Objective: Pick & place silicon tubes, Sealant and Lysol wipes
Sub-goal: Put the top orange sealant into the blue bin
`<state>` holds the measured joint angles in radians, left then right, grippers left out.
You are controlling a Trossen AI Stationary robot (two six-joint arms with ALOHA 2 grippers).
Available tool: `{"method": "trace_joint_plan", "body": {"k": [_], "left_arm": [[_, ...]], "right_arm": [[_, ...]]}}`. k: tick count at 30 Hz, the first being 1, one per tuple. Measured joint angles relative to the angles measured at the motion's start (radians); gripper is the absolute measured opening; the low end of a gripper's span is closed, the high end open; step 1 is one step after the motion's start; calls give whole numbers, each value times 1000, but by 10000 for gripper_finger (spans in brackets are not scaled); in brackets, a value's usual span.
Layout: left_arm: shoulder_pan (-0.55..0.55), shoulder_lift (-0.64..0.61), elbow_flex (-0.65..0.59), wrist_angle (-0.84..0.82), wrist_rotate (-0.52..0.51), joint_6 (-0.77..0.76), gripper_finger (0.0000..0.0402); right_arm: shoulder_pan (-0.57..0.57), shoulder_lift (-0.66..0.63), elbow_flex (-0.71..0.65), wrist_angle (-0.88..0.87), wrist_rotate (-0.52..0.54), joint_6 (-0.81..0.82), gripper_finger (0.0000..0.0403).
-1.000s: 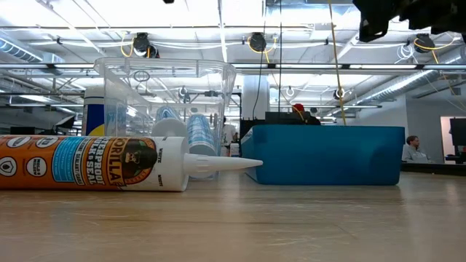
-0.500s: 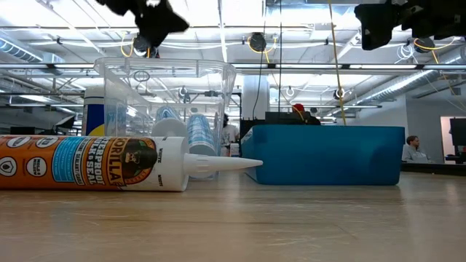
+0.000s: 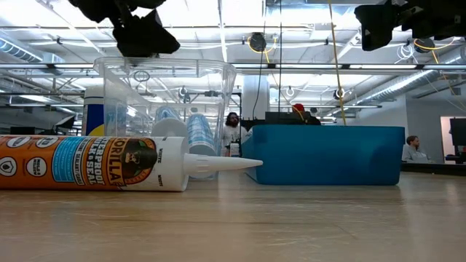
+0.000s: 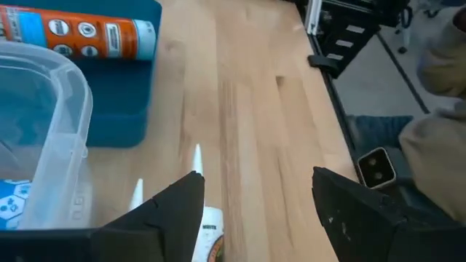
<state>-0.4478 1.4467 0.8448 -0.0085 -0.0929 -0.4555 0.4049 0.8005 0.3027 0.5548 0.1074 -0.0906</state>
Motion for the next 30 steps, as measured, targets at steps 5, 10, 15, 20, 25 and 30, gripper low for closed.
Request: {"method": "trace_joint_plan", "body": {"k": [5, 10, 15, 20, 25, 30], "left_arm": [[-53, 14, 4, -82, -39, -91, 253], [-87, 10, 26, -176, -31, -192, 253], [-93, 2, 103, -218, -141, -35, 253], [-89, -1, 214, -353, -159, 77, 253], [-103, 6, 300, -701, -164, -156, 253], [-175, 26, 288, -902, -117, -465, 253]], "right_arm": [[0, 0, 0, -6, 0, 1, 242], [0, 0, 0, -7, 0, 6, 242], [0, 0, 0, -2, 0, -2, 242], [0, 0, 0, -8, 0, 0, 242], [0, 0, 0, -14, 0, 18, 242], [0, 0, 0, -33, 0, 16, 242]]}}
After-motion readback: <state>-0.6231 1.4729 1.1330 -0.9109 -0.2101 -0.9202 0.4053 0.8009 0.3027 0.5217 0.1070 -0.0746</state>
